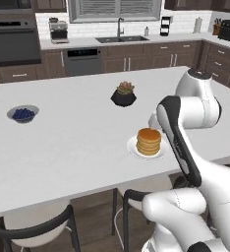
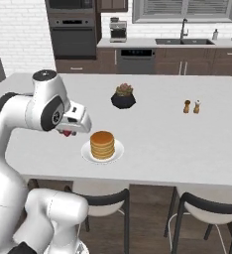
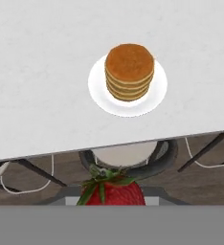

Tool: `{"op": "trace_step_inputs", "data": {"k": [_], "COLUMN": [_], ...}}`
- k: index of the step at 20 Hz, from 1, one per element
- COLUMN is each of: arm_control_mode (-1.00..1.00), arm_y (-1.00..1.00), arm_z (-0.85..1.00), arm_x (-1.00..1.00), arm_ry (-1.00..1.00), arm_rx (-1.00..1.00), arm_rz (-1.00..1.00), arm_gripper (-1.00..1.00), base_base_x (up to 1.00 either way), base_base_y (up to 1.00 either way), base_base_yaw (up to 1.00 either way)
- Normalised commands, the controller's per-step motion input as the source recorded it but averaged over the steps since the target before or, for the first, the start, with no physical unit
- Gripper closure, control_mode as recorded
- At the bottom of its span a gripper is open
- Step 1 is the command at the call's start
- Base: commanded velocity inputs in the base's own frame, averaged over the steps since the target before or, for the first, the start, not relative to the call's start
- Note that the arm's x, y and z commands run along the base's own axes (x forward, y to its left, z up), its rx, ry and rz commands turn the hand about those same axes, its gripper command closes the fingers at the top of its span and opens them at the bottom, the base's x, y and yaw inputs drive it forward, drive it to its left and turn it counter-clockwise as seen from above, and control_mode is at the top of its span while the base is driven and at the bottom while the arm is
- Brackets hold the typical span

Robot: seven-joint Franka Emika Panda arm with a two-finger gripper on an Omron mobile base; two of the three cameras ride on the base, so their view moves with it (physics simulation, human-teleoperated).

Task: Take the strawberry from the fridge and place it on top of the pancake, located on the dining counter.

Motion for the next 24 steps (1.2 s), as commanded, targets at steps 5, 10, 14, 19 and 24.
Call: {"op": "trace_step_inputs", "data": {"k": [5, 10, 14, 19, 24], "arm_control_mode": [-1.00, -1.00, -1.00, -1.00, -1.00], "arm_y": [-0.21, -0.38, -0.16, 0.00, -0.01], "arm_z": [-0.35, -0.48, -0.68, -0.24, -0.10], "arm_x": [1.00, 1.00, 0.98, 0.60, 0.19], "arm_ry": [-0.03, -0.12, -0.01, 0.03, 0.07], "arm_rx": [0.00, 0.00, -0.07, -0.03, 0.00], "arm_rz": [0.00, 0.00, 0.00, 0.00, 0.00], "arm_gripper": [1.00, 1.00, 1.00, 1.00, 1.00], "base_base_x": [0.00, 0.00, 0.00, 0.00, 0.00], "base_base_y": [0.00, 0.00, 0.00, 0.00, 0.00], "base_base_yaw": [0.00, 0.00, 0.00, 0.00, 0.00]}}
